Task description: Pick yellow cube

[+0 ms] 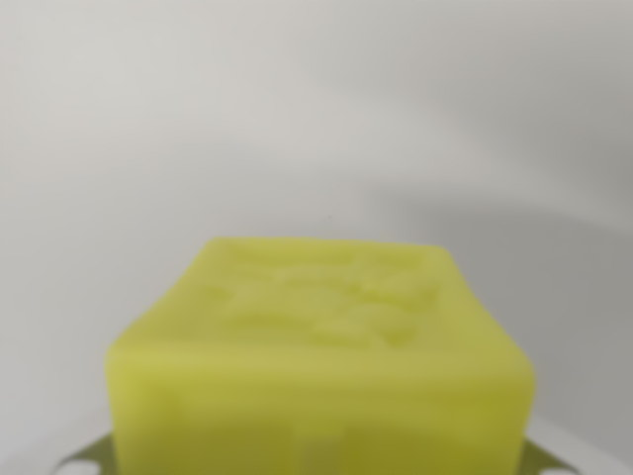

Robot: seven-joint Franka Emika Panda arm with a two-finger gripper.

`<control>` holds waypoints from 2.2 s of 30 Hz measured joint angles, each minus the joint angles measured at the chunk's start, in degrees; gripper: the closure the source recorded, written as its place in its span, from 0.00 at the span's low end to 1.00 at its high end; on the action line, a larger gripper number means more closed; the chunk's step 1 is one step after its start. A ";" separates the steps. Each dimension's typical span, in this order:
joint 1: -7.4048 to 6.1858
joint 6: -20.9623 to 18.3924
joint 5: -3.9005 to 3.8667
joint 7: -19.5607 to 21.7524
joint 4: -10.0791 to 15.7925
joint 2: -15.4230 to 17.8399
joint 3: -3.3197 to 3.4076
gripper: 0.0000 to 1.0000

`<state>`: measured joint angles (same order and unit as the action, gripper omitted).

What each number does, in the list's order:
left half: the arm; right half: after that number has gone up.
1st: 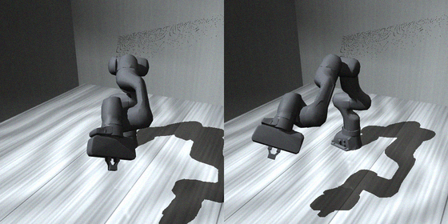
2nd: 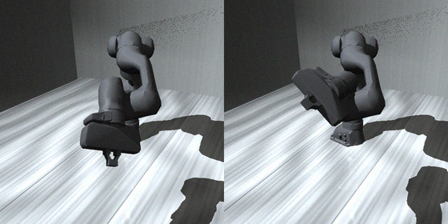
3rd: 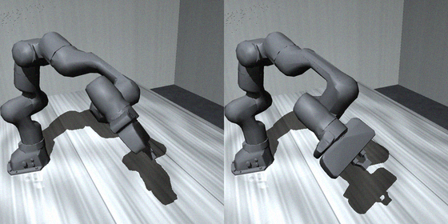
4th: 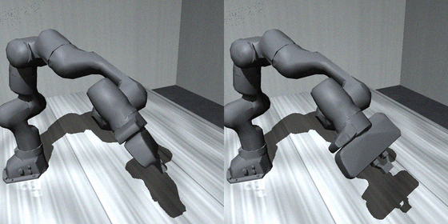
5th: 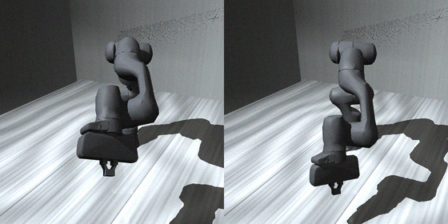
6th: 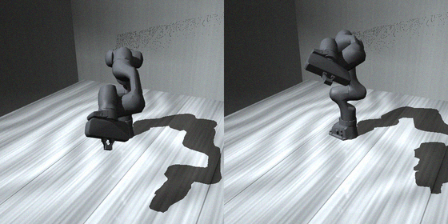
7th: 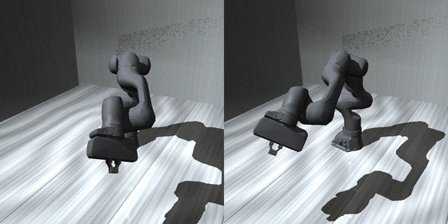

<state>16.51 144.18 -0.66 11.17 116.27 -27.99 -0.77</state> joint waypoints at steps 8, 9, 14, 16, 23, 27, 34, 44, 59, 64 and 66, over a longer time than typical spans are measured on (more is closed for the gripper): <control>-0.01 -2.20 0.07 -0.05 0.13 2.32 0.00 1.00; -0.01 -2.46 0.08 -0.06 0.13 2.59 0.00 1.00; -0.01 -3.88 0.12 -0.08 0.10 3.98 0.00 1.00; -0.02 -4.46 0.14 -0.09 0.07 4.51 0.00 1.00; -0.02 -6.50 0.19 -0.13 -0.11 6.34 0.00 1.00; -0.02 -7.69 0.22 -0.15 -0.30 7.35 0.00 1.00; -0.03 -9.80 0.27 -0.18 -0.71 9.04 0.00 1.00; -0.03 -12.89 0.32 -0.21 -1.56 11.30 0.00 1.00; -0.03 -17.67 0.39 -0.25 -3.36 14.28 0.00 1.00; -0.03 -19.07 0.40 -0.27 -3.98 15.03 0.00 1.00; -0.03 -19.27 0.41 -0.27 -4.09 15.14 0.00 1.00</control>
<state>16.48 124.91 -0.25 10.90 112.19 -12.85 -0.77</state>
